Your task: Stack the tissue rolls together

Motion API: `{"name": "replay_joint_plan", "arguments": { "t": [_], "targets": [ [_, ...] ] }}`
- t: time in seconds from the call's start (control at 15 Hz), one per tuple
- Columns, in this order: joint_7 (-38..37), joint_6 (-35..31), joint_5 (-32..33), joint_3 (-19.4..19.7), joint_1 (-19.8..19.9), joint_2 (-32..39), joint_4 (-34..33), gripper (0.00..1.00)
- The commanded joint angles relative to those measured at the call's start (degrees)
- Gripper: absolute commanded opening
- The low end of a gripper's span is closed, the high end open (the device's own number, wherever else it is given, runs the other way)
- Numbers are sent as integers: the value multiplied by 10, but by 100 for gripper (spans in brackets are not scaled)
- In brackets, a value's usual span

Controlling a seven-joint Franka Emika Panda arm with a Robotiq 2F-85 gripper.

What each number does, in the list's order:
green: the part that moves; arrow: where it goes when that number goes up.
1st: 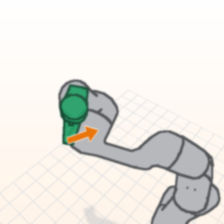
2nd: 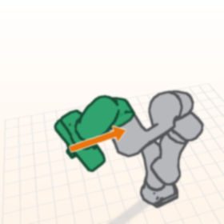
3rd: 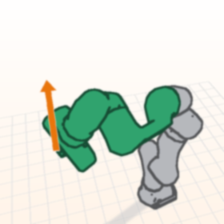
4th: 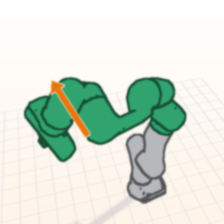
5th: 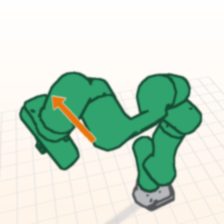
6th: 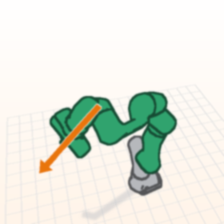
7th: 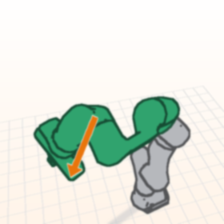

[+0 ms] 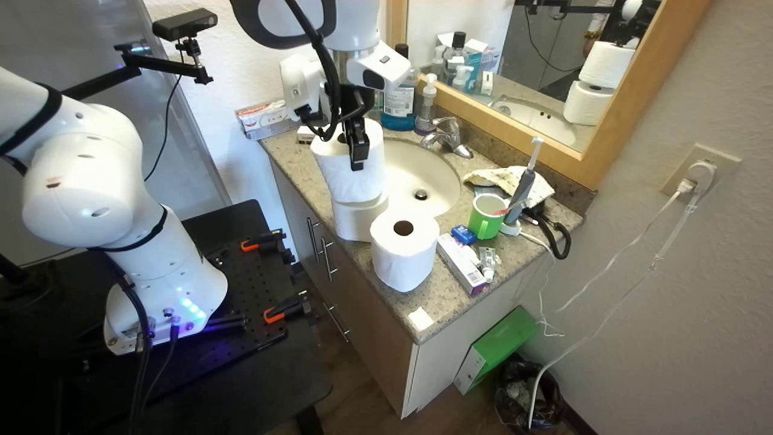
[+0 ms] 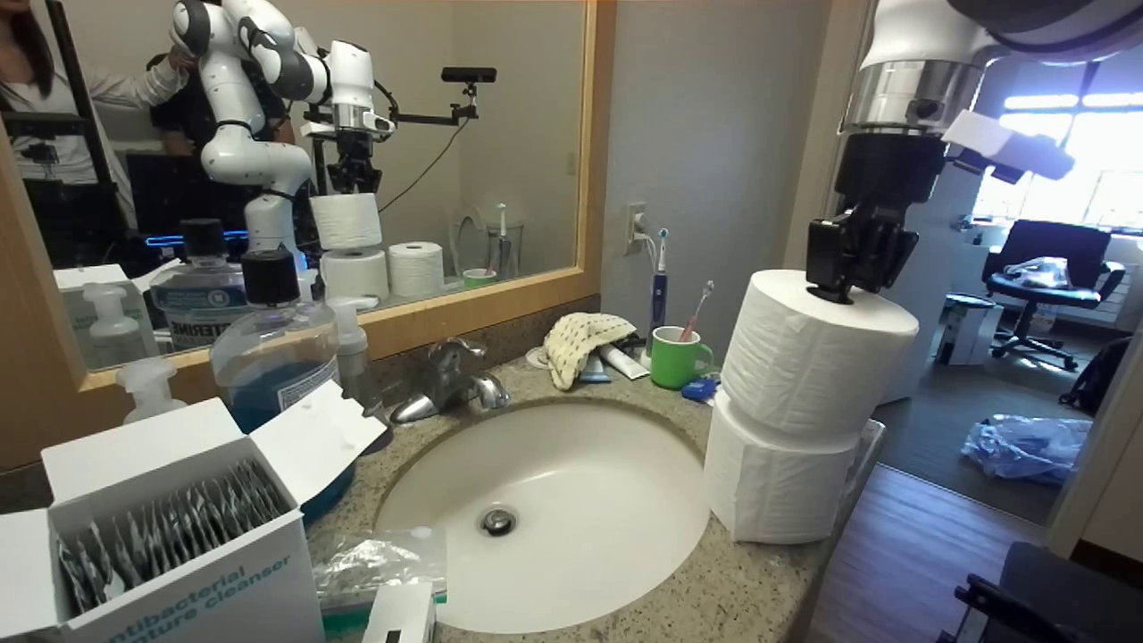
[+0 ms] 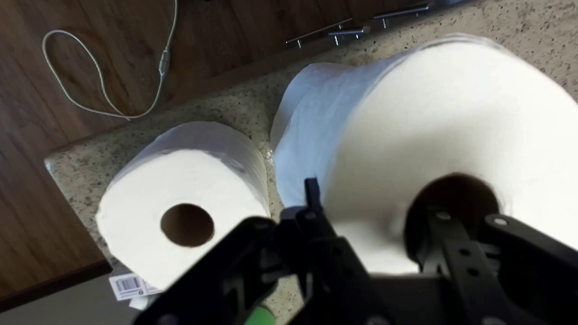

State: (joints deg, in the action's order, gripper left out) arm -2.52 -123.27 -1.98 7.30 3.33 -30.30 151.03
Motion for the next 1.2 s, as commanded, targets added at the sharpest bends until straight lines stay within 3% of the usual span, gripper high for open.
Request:
{"name": "replay_joint_plan", "arguments": {
  "t": [0.0, 1.13],
  "targets": [
    [18, 1, -17, -1, 4, -7, -1, 14],
    [51, 4, -25, -1, -11, 71, -62, 14]
  ]
}}
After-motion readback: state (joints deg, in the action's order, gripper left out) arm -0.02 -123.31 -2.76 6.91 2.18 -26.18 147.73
